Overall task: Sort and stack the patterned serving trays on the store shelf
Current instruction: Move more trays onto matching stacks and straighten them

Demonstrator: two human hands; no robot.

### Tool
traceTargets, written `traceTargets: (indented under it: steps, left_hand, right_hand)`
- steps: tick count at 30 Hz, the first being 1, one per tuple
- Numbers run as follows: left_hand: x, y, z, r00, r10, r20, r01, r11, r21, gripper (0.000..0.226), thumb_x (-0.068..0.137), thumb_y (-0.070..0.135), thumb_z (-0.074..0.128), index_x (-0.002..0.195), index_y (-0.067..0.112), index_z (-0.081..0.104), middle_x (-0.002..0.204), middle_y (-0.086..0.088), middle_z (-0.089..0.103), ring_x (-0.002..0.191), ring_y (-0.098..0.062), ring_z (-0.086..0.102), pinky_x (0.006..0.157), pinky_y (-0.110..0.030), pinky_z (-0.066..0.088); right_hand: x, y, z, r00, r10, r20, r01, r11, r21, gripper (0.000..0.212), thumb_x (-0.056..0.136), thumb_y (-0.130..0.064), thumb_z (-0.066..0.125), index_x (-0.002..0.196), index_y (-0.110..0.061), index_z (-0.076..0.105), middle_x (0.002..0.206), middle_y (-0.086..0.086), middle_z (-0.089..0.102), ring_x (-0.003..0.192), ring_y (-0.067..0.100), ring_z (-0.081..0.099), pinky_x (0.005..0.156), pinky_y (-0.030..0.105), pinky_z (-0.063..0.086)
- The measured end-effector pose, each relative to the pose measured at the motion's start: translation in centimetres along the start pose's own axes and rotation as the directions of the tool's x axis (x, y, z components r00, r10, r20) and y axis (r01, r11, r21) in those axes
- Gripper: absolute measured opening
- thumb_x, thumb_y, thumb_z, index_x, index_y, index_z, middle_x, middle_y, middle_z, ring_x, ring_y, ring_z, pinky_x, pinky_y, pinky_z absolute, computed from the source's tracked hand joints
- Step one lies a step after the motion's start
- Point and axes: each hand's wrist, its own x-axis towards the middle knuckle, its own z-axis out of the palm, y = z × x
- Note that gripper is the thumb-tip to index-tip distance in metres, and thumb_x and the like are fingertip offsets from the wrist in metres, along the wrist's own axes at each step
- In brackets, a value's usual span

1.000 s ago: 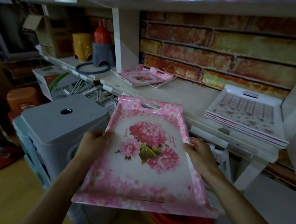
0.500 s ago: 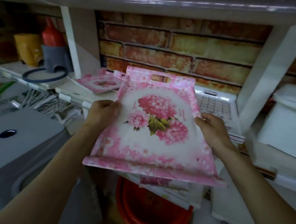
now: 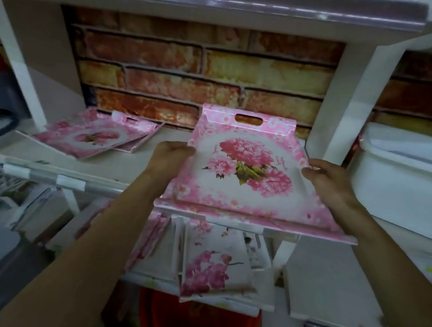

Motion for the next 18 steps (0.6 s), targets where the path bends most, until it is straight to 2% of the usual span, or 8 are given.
traceTargets:
  steps: [2, 4, 7, 9, 12, 16, 18]
  left_hand:
    - [1.2, -0.2, 0.3, 0.998, 0.001, 0.058, -0.002, 1.000, 0.019, 0.022, 0.090, 0.011, 0.064, 0.111, 0.005, 0.069, 0.090, -0.005, 0.067, 0.061, -0.006, 0.059, 0.044, -0.010, 0.044]
    - [2.1, -0.3, 0.5, 0.996, 0.002, 0.090, -0.005, 1.000, 0.029, 0.023, 0.089, 0.011, 0.065, 0.110, 0.004, 0.069, 0.098, -0.009, 0.066, 0.067, -0.010, 0.057, 0.046, -0.010, 0.044]
    - [3.2, -0.9, 0.8, 0.990, 0.003, 0.138, -0.004, 1.000, 0.002, 0.006, 0.088, 0.007, 0.065, 0.092, 0.009, 0.070, 0.086, -0.009, 0.062, 0.062, -0.014, 0.053, 0.042, -0.009, 0.040]
    - [3.5, -1.1, 0.9, 0.987, 0.005, 0.159, -0.003, 1.000, -0.015, 0.009, 0.087, 0.004, 0.064, 0.084, 0.011, 0.068, 0.075, -0.006, 0.061, 0.051, -0.011, 0.055, 0.039, -0.009, 0.038]
    - [3.7, -1.7, 1.1, 0.984, -0.010, 0.180, 0.016, 0.999, -0.037, 0.013, 0.088, 0.000, 0.062, 0.089, 0.012, 0.069, 0.066, 0.000, 0.061, 0.035, 0.001, 0.053, 0.036, -0.009, 0.038]
    - [4.4, -2.9, 1.6, 0.983, -0.013, 0.186, 0.015, 1.000, -0.008, 0.007, 0.086, -0.001, 0.064, 0.082, 0.005, 0.065, 0.078, -0.012, 0.059, 0.057, -0.017, 0.053, 0.042, -0.012, 0.038]
    - [4.8, -3.3, 2.1, 0.983, -0.019, 0.185, 0.019, 1.000, 0.005, 0.006, 0.086, 0.001, 0.064, 0.082, 0.005, 0.063, 0.081, -0.013, 0.054, 0.063, -0.020, 0.049, 0.048, -0.016, 0.038]
  right_hand:
    - [0.5, 0.0, -0.2, 1.000, 0.017, -0.027, -0.017, 1.000, -0.024, 0.028, 0.094, -0.022, 0.059, 0.121, -0.017, 0.063, 0.103, -0.001, 0.064, 0.074, 0.004, 0.057, 0.054, 0.024, 0.041]
    - [0.8, -0.1, -0.1, 0.999, 0.030, -0.045, -0.032, 0.999, -0.033, 0.033, 0.094, -0.021, 0.059, 0.127, -0.015, 0.061, 0.109, 0.001, 0.061, 0.074, 0.005, 0.055, 0.054, 0.024, 0.041]
    - [0.7, -0.3, 0.1, 0.998, 0.028, -0.065, -0.030, 0.999, -0.032, 0.027, 0.095, -0.017, 0.058, 0.122, -0.017, 0.062, 0.097, -0.001, 0.063, 0.071, 0.005, 0.055, 0.050, 0.023, 0.042]
    - [0.5, -0.2, 0.3, 0.996, 0.031, -0.079, -0.033, 0.999, -0.027, 0.021, 0.095, -0.016, 0.058, 0.115, -0.020, 0.063, 0.085, -0.008, 0.062, 0.069, 0.005, 0.055, 0.050, 0.023, 0.042]
    - [0.7, 0.5, 0.5, 0.996, 0.059, -0.073, -0.064, 0.995, -0.073, 0.032, 0.094, -0.018, 0.059, 0.126, -0.014, 0.060, 0.099, -0.001, 0.065, 0.077, 0.005, 0.056, 0.056, 0.026, 0.043]
    - [1.2, 1.3, 0.7, 0.996, 0.082, -0.034, -0.085, 0.992, -0.093, 0.039, 0.095, -0.016, 0.058, 0.133, -0.009, 0.055, 0.104, 0.005, 0.062, 0.079, 0.010, 0.058, 0.060, 0.026, 0.044]
    - [1.6, 1.9, 0.8, 0.996, 0.079, -0.033, -0.082, 0.991, -0.106, 0.038, 0.095, -0.015, 0.057, 0.132, -0.008, 0.055, 0.106, 0.006, 0.061, 0.079, 0.007, 0.057, 0.059, 0.024, 0.042]
